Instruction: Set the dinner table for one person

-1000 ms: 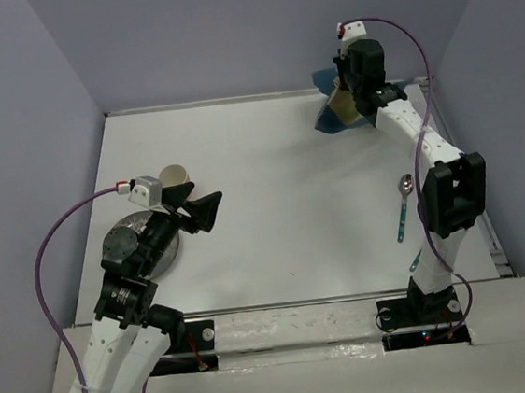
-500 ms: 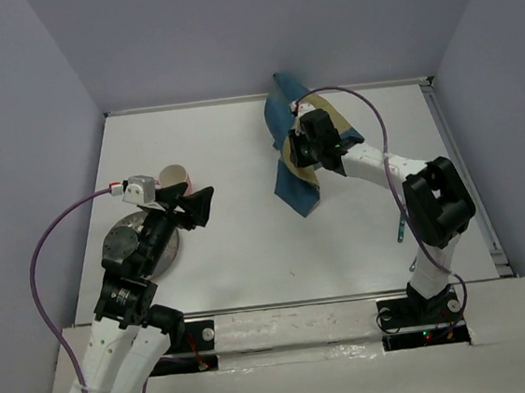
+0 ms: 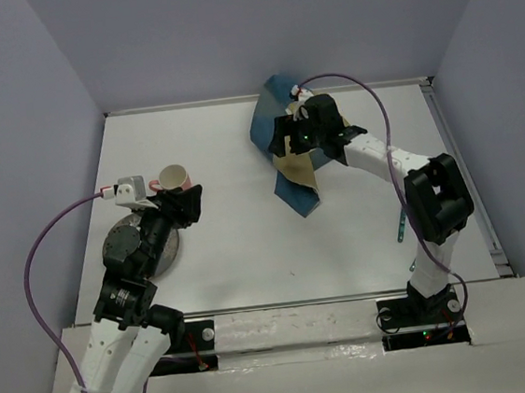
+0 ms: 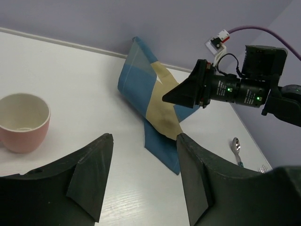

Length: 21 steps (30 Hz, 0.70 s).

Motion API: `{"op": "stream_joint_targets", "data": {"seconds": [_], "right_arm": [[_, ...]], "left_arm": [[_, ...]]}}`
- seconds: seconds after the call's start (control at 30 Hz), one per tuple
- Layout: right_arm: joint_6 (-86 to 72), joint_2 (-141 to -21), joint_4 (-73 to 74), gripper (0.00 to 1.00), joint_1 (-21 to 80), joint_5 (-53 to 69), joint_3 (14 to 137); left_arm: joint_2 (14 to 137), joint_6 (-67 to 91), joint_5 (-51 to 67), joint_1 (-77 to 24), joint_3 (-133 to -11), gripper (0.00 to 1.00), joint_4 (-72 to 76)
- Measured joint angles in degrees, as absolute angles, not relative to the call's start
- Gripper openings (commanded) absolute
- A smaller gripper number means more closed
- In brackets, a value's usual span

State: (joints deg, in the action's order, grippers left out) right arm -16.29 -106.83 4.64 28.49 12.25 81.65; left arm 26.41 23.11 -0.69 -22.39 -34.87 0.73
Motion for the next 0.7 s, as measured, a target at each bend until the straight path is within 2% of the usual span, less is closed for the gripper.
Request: {"op": "stream_joint_targets", "data": {"seconds": [0.03,0.07,0.1,0.13,0.17,0.2,0.23,0.37,0.57,0.6,0.7], "right_arm": [[-16.49,-106.74,4.49,0.62,27.40,12.47,81.52],[-16.95,-106.54,4.29,0.44,26.24,12.32,81.03],[-17.52,-106.17,4.08,0.38,24.10,11.90,80.07],[-18.17,-105.62,4.01,0.21,21.02,10.81,78.76],[-19.27,-105.03,3.77,0.19,18.41,8.82,77.19],[-19.46,-104.73,3.81,0.18,16.60,7.44,76.20],[-20.93,-104.57,3.86,0.22,14.09,5.23,74.96],[-25.69,-104.55,4.47,0.51,5.69,-0.64,71.33],[-31.83,-109.14,3.75,0.54,2.44,-4.05,71.85],[-32.64,-110.65,3.55,0.53,2.42,-4.08,72.29],[-35.62,-115.09,2.07,0.47,2.26,-4.08,73.82]], "left_arm": [[26.46,23.62,-0.93,-22.39,-34.87,0.64,0.47],[26.50,23.99,-0.97,-22.39,-34.87,0.63,0.23],[26.57,24.45,-0.95,-22.39,-34.87,0.62,0.12],[26.85,24.95,-0.91,-22.39,-34.87,0.61,0.14],[27.20,25.52,-0.49,-22.39,-34.87,0.60,0.38],[27.92,26.15,-0.05,-22.41,-34.85,0.60,0.75],[28.62,26.81,0.47,-22.55,-34.68,0.59,1.54],[33.98,30.15,1.41,-25.45,-32.23,0.59,5.96],[43.72,33.82,-2.42,-35.92,-29.47,0.60,10.70],[46.48,34.41,-3.68,-38.13,-29.45,0.63,11.73],[51.22,35.53,-6.50,-41.91,-29.45,0.67,14.37]]}}
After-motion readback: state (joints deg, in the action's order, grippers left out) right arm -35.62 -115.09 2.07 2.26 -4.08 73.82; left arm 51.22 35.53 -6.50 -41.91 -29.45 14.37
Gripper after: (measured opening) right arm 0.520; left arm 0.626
